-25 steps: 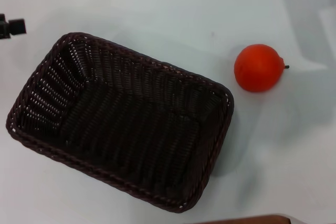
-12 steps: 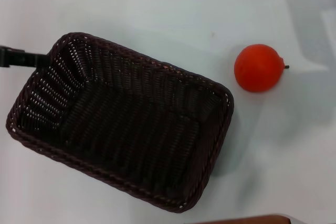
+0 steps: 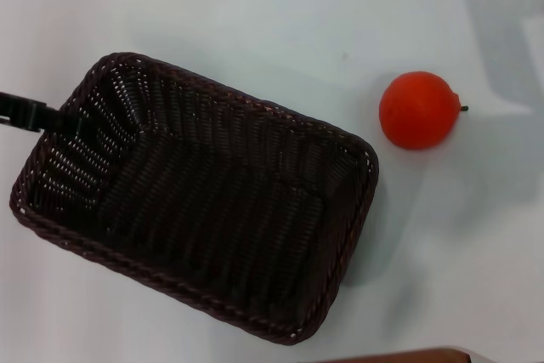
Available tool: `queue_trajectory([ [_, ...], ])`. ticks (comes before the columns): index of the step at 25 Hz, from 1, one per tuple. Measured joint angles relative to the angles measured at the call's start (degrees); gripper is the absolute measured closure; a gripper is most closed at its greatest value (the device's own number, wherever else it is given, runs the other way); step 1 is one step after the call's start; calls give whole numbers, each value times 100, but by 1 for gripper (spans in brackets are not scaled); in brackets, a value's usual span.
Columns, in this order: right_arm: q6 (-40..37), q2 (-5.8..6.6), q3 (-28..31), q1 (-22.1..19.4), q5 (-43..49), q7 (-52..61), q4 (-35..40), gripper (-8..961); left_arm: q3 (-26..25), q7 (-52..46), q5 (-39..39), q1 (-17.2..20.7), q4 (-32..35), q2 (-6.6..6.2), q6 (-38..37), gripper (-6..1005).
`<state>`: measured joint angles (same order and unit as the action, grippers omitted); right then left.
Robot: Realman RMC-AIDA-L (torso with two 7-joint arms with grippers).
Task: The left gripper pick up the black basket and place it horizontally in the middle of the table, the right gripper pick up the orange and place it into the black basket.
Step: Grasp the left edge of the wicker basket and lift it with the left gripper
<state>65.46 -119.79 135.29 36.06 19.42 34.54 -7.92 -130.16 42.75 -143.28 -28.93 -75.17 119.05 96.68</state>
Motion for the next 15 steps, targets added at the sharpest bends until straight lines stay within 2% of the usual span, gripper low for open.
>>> queue_trajectory([
  [3, 0, 0, 7, 3, 0, 0, -2, 37, 34, -1, -255, -76, 63, 71, -9, 197],
  [14, 0, 0, 8, 7, 0, 9, -3, 37, 92, -3, -521, -167, 181, 101, -18, 407],
  [15, 0, 0, 7, 6, 0, 10, 0, 37, 90, -3, -522, -168, 181, 101, -16, 448],
])
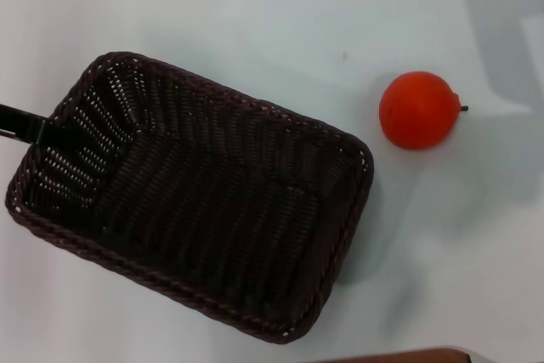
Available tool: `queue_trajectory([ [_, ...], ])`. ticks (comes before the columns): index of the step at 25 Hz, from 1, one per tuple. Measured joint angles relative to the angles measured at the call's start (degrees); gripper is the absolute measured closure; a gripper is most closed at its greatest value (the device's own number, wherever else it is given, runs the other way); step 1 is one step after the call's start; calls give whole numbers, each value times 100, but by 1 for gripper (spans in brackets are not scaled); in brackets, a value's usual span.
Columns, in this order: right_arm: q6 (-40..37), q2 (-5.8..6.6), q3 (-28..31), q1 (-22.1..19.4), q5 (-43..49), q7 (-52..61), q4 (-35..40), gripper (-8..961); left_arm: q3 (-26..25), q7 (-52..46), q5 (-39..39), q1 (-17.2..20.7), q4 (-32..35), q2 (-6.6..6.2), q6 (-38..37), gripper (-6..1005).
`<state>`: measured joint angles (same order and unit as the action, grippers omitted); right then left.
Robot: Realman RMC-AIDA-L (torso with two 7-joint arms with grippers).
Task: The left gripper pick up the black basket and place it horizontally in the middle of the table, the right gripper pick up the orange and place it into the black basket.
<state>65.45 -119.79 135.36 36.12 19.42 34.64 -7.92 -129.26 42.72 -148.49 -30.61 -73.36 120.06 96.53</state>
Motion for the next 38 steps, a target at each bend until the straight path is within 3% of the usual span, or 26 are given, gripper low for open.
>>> queue_trajectory([
  [5, 1, 0, -1, -6, 0, 10, 9, 37, -146, 35, 109, 10, 6, -1, 56, 650],
  [10, 3, 0, 1, -23, 0, 16, 10, 37, -901, 53, 658, 29, 75, -57, 234, 836],
  [11, 3, 0, 5, -26, 0, 17, 10, 37, -1264, 26, 877, 13, 269, -97, 257, 836],
  [15, 3, 0, 7, -17, 0, 17, 10, 37, -1735, -74, 1067, -69, 755, -173, 153, 837],
  [23, 3, 0, 8, 7, 0, 17, -21, 38, -2333, -528, 1584, -38, 1205, -156, -419, 836],
  [25, 3, 0, 8, 9, 0, 17, -24, 38, -2394, -659, 1697, 16, 1275, -111, -674, 826],
  [33, 2, 0, 8, 9, 0, 17, -24, 39, -2463, -769, 1868, 194, 1352, 292, -1459, 784],
  [38, -7, 0, 8, 12, 0, 17, -31, 40, -2447, -880, 1902, 213, 1399, 360, -1597, 758],
])
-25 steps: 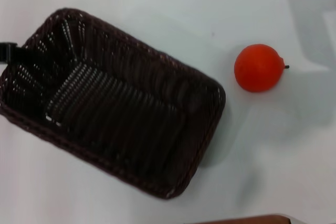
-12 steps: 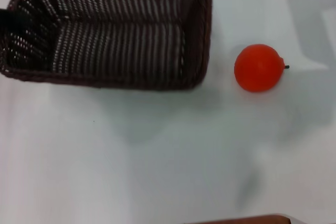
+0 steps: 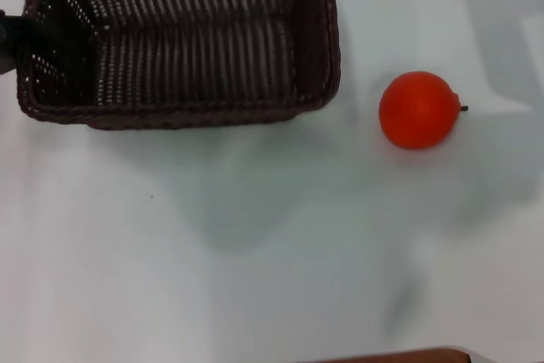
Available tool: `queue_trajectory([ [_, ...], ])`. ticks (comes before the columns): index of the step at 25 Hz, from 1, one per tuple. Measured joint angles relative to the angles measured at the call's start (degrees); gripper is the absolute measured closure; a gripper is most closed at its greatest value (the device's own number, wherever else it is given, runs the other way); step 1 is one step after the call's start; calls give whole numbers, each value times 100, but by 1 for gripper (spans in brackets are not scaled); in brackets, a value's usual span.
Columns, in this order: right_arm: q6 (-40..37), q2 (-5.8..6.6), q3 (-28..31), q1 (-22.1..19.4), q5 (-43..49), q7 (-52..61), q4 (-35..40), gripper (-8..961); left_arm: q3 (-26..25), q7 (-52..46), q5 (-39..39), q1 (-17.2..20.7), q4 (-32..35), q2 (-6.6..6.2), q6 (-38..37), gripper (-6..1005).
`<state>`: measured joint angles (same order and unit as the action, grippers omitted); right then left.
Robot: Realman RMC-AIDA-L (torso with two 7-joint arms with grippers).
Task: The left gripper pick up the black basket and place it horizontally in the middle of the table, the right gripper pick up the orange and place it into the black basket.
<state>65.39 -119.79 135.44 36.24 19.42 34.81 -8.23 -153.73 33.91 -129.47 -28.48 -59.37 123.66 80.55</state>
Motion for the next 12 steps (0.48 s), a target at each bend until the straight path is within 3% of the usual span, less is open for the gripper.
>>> queue_trajectory([
  [7, -70, 7, 0, 36, 0, 0, -13, 40, -24, -29, 124, 92, 131, -2, 7, 722],
  [9, -101, 8, 0, 47, 0, 0, -13, 40, -21, -70, 170, 169, 105, -14, 80, 509],
  [12, -141, 9, 0, 63, 0, 0, -13, 41, -21, -74, 173, 203, 83, -31, 93, 412],
])
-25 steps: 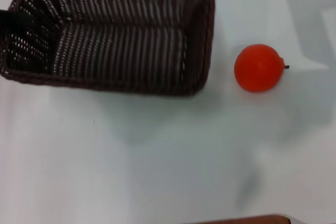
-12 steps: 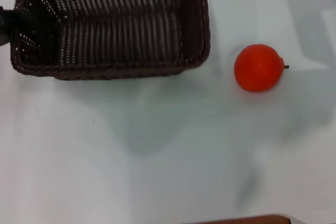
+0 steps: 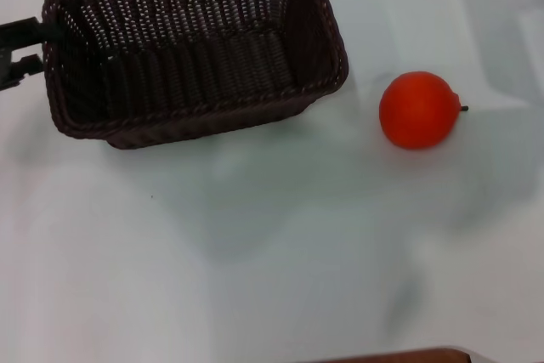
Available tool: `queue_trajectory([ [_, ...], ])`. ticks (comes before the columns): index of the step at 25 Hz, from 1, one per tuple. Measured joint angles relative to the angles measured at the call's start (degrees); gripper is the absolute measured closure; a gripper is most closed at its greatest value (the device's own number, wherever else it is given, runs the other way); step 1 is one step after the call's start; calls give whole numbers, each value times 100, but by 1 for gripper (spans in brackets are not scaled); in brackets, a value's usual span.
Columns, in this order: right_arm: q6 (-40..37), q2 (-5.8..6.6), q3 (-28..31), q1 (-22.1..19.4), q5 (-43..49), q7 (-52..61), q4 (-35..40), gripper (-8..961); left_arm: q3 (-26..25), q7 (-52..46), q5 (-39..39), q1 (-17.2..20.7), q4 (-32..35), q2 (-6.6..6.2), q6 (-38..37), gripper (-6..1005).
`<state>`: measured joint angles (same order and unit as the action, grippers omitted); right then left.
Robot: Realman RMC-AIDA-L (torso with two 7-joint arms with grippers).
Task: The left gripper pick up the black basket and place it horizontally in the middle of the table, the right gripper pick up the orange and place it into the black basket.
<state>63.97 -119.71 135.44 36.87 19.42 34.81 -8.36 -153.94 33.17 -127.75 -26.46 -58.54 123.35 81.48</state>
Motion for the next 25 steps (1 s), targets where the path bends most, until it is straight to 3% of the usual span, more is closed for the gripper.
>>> queue_trajectory([
  [3, -48, 6, -19, 24, 11, 0, 0, 41, -4, 107, 69, 68, 6, -94, -79, 315],
  [6, -187, 31, -65, 67, 59, 157, -11, 41, -143, 746, 447, 167, 37, -184, -300, 315],
  [9, -479, 130, -371, -10, 343, 975, -321, 42, -346, 1505, 868, 216, 46, -177, -382, 314],
  [11, -653, 290, -769, -140, 897, 1814, -689, 42, -540, 2296, 1350, 272, 73, -109, -411, 314],
  [13, -717, 541, -1180, -243, 1641, 2656, -1042, 42, -708, 3526, 2124, 353, 205, 21, -426, 314],
  [19, -282, 1503, -1944, -322, 5234, 5571, -2278, 42, -751, 5811, 3848, 434, 1388, 16, -352, 313],
  [22, 326, 1691, -1821, -426, 7190, 6825, -3224, 42, -700, 6282, 4057, 426, 1542, 19, -345, 312],
  [25, 1013, 1745, -1531, -474, 8742, 7708, -4090, 42, -652, 6391, 4084, 385, 1562, 15, -369, 312],
])
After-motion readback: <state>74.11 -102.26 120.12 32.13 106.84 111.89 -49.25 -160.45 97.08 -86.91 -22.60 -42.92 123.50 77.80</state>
